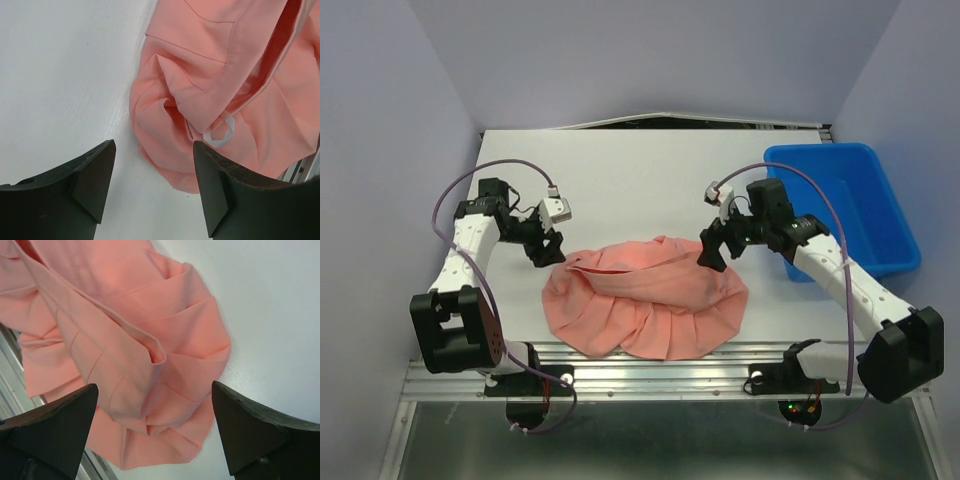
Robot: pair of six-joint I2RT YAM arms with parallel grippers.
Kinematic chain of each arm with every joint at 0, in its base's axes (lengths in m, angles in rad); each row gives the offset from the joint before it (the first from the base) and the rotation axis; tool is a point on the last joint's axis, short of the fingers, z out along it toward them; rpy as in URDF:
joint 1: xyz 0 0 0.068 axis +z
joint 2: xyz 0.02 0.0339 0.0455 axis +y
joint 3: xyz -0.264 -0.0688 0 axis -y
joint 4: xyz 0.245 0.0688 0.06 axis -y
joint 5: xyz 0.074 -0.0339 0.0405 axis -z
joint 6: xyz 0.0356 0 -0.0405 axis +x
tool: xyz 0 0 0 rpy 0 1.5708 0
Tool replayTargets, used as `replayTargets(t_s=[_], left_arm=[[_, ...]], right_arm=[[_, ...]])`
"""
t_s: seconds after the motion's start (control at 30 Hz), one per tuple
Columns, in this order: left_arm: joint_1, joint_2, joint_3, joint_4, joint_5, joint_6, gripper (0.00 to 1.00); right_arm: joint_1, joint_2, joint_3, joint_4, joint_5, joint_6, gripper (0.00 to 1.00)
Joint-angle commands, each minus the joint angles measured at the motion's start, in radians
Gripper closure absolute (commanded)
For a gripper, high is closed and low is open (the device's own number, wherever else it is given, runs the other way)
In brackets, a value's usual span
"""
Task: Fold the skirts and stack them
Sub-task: Flatten the skirt out
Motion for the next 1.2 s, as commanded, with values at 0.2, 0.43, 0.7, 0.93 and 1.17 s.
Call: replayTargets(t_s=[0.2, 0.43, 0.7, 0.93, 1.17], left_arm=[[0.023, -0.082, -0.074, -0.047, 0.027, 0.045, 0.20], [0.023, -0.084, -0.105, -0.052, 0.014, 0.120, 0.09], [0.019, -0.089, -0.139, 0.000, 0.082, 0.295, 0.07], [-0.046, 0.022, -0.099, 0.071, 0.114, 0.285, 0.07], [-0.153, 0.043, -0.134, 0.101, 0.099, 0.282, 0.07]], right_arm=[[0.007, 0.175, 0.011, -0.014, -0.165, -0.012, 0.02], [0.007, 0.206, 0.052, 0.044, -0.202, -0.032, 0.78], [0.007, 0.051, 0.181, -0.066, -0.203, -0.038, 0.99], [0.007, 0.026, 0.207, -0.117, -0.202, -0.063, 0.99], [0.007, 0.043, 0.218, -0.116, -0.202, -0.061, 0.99]])
